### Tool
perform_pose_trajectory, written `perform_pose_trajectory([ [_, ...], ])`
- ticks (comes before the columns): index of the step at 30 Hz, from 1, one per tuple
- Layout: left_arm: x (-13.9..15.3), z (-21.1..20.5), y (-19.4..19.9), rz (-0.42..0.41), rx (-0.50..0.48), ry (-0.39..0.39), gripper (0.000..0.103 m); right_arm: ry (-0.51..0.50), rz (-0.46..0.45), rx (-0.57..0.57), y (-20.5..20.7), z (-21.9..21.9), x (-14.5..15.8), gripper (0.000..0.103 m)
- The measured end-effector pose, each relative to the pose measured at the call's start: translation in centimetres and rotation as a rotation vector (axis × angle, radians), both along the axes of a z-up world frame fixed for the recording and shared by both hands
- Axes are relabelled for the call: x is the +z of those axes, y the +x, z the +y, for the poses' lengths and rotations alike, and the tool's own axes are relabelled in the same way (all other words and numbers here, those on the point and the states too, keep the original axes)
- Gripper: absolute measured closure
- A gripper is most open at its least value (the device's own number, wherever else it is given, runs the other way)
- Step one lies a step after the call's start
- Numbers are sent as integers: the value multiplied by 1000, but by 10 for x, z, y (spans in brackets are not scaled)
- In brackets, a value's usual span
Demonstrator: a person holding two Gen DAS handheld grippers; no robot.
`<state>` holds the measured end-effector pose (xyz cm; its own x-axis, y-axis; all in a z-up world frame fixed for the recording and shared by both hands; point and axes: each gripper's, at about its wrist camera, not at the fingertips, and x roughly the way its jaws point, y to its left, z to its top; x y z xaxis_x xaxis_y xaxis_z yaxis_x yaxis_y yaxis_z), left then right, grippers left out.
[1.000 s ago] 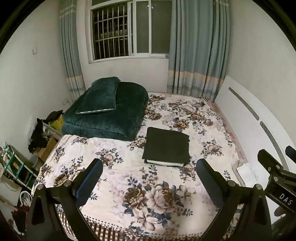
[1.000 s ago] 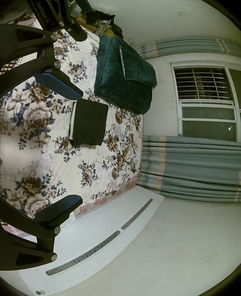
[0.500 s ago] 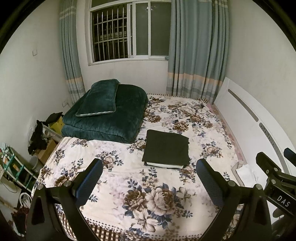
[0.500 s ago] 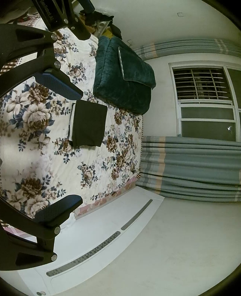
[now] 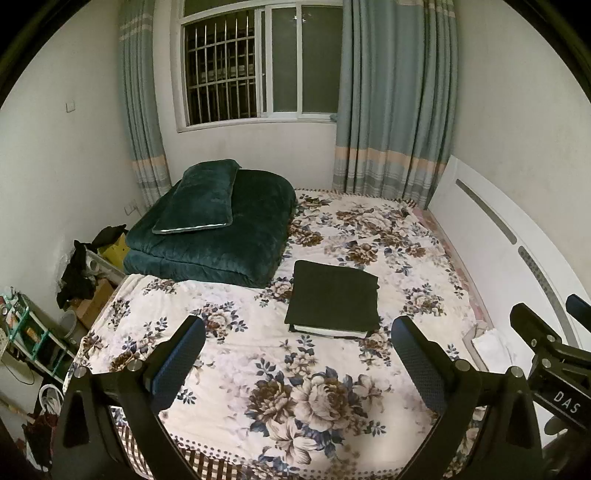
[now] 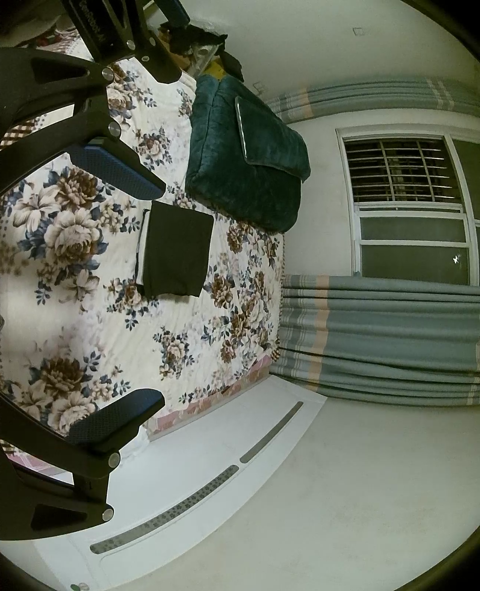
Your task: Fold small clothes
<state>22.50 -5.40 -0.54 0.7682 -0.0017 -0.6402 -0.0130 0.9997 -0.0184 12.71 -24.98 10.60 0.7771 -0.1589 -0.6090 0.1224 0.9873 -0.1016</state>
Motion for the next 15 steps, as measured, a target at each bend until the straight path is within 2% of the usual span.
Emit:
perform_pose_trajectory([
  [15, -1, 1, -1, -4, 1, 0, 0, 4, -2, -2, 1, 9, 1, 0],
])
